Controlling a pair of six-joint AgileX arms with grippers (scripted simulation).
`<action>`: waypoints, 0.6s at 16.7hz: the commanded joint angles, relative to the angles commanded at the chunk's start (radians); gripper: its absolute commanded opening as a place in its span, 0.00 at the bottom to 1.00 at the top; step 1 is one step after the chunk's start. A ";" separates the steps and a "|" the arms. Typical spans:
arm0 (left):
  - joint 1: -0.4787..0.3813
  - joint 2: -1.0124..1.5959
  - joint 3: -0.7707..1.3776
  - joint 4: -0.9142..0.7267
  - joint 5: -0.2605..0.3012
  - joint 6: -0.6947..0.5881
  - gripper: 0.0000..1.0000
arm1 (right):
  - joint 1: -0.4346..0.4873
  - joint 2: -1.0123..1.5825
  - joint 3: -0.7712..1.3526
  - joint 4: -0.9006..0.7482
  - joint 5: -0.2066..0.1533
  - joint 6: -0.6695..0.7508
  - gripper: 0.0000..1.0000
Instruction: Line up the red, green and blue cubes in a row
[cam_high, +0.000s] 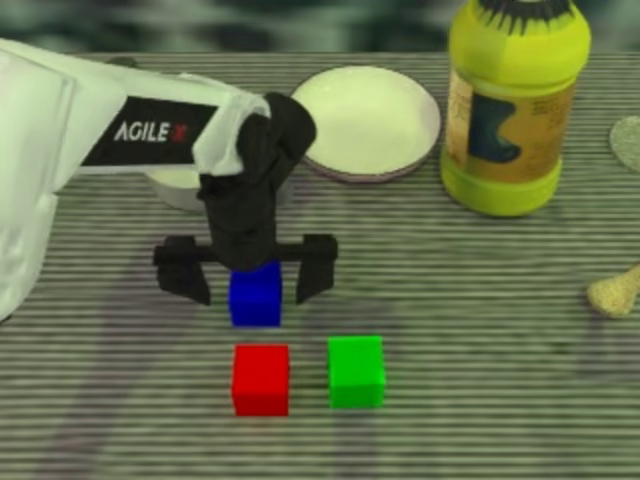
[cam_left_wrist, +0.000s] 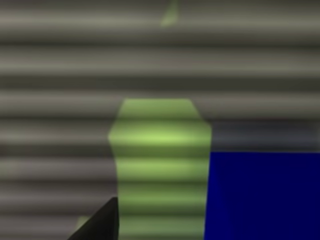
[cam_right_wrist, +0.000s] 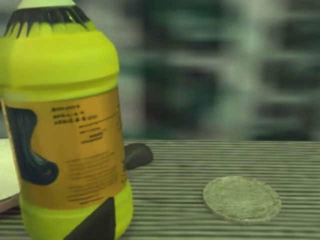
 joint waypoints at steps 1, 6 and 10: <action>0.000 0.000 -0.001 0.001 0.000 0.000 1.00 | 0.000 0.000 0.000 0.000 0.000 0.000 1.00; 0.000 0.000 -0.001 0.001 0.000 0.000 0.85 | 0.000 0.000 0.000 0.000 0.000 0.000 1.00; 0.000 0.000 -0.001 0.001 0.000 0.000 0.55 | 0.000 0.000 0.000 0.000 0.000 0.000 1.00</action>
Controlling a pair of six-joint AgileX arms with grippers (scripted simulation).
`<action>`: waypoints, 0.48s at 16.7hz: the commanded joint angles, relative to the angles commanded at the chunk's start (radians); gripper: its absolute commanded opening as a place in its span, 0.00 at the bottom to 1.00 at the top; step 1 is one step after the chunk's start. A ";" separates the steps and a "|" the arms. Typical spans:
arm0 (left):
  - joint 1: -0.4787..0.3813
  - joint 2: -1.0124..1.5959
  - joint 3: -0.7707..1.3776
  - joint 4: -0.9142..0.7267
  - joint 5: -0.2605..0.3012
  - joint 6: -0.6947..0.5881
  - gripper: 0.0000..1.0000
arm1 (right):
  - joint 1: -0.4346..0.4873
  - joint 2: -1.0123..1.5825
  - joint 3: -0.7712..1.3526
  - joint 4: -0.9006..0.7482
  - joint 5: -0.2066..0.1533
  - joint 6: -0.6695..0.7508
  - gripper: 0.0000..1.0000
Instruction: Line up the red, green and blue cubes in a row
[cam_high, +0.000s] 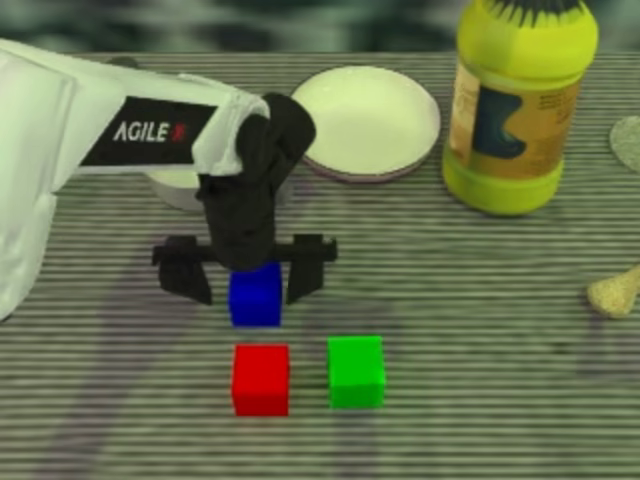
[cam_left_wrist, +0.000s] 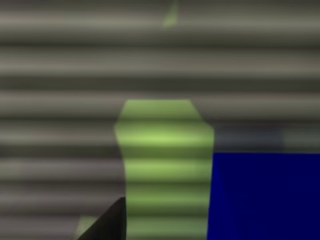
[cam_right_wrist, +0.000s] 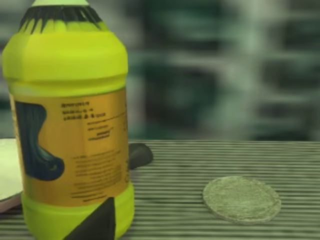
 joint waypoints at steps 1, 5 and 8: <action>0.000 0.000 0.000 0.000 0.000 0.000 0.47 | 0.000 0.000 0.000 0.000 0.000 0.000 1.00; 0.000 0.000 0.000 0.000 0.000 0.000 0.17 | 0.000 0.000 0.000 0.000 0.000 0.000 1.00; 0.000 0.000 0.000 0.000 0.000 0.000 0.00 | 0.000 0.000 0.000 0.000 0.000 0.000 1.00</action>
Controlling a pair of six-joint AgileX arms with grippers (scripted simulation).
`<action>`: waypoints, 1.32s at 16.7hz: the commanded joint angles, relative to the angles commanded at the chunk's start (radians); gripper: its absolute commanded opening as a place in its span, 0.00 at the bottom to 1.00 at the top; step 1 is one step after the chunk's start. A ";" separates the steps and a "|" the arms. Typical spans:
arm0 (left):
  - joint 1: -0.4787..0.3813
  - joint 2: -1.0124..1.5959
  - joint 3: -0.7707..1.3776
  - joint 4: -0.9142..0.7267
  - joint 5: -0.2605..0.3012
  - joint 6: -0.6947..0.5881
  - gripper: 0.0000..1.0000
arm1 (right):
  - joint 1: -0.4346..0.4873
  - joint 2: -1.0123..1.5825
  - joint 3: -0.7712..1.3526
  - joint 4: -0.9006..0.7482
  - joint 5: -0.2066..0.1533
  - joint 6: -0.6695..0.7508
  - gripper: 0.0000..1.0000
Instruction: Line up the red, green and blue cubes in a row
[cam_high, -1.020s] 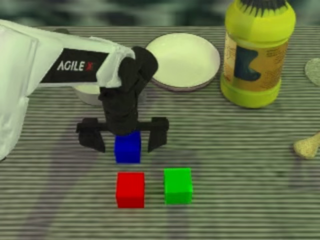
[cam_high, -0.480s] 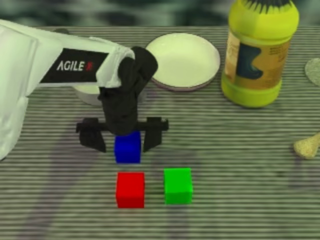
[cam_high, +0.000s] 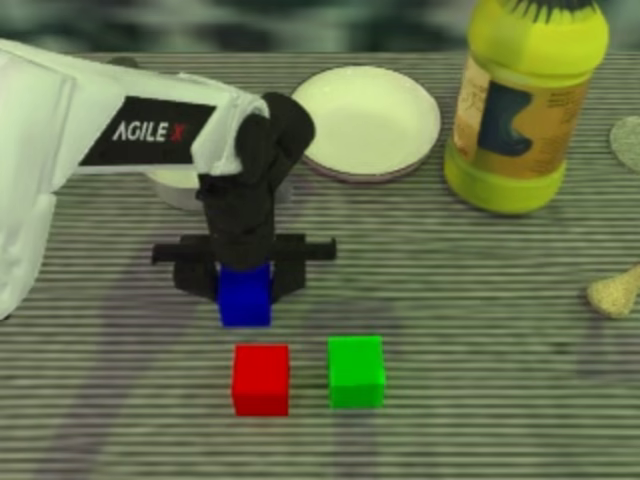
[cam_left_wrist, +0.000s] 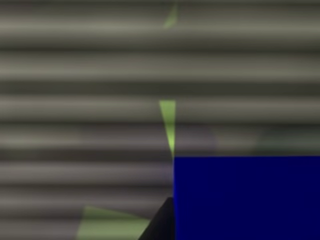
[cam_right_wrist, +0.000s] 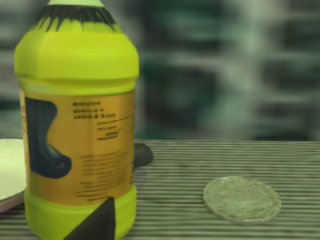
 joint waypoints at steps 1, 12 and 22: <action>0.000 0.000 0.000 0.000 0.000 0.000 0.00 | 0.000 0.000 0.000 0.000 0.000 0.000 1.00; 0.002 -0.054 0.046 -0.089 -0.009 0.007 0.00 | 0.000 0.000 0.000 0.000 0.000 0.000 1.00; 0.010 -0.123 0.136 -0.247 -0.010 0.004 0.00 | 0.000 0.000 0.000 0.000 0.000 0.000 1.00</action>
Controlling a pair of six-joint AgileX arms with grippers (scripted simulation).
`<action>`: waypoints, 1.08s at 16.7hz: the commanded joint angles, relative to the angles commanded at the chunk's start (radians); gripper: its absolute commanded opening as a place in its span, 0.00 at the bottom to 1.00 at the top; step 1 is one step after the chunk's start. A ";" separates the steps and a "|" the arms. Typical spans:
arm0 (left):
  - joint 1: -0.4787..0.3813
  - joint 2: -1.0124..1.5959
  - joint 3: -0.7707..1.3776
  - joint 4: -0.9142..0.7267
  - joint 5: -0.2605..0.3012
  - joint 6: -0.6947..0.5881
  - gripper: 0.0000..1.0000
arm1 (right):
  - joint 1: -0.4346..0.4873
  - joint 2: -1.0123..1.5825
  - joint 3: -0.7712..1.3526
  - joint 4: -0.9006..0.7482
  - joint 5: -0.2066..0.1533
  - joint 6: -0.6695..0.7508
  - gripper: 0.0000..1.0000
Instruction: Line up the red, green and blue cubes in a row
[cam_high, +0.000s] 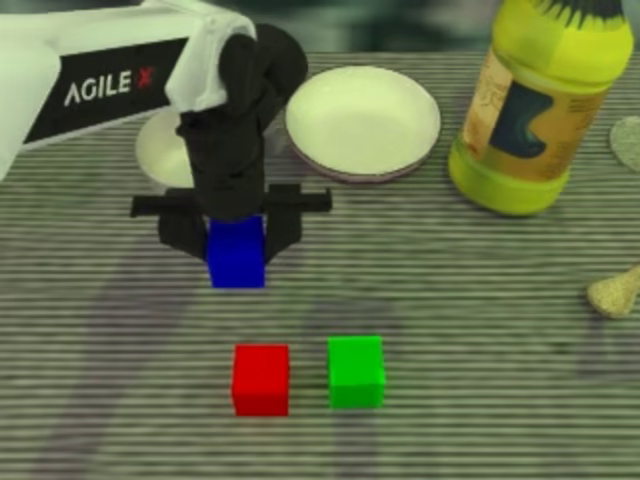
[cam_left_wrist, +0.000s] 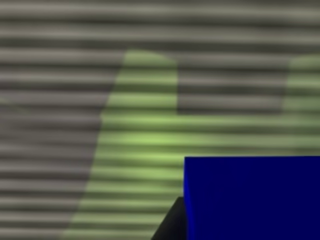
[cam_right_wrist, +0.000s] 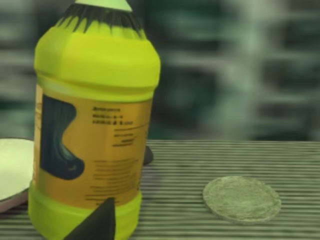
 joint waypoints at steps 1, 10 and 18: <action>-0.013 0.008 0.013 -0.008 0.000 -0.013 0.00 | 0.000 0.000 0.000 0.000 0.000 0.000 1.00; -0.371 0.209 0.412 -0.208 -0.002 -0.362 0.00 | 0.000 0.000 0.000 0.000 0.000 0.000 1.00; -0.460 0.247 0.507 -0.254 -0.002 -0.453 0.00 | 0.000 0.000 0.000 0.000 0.000 0.000 1.00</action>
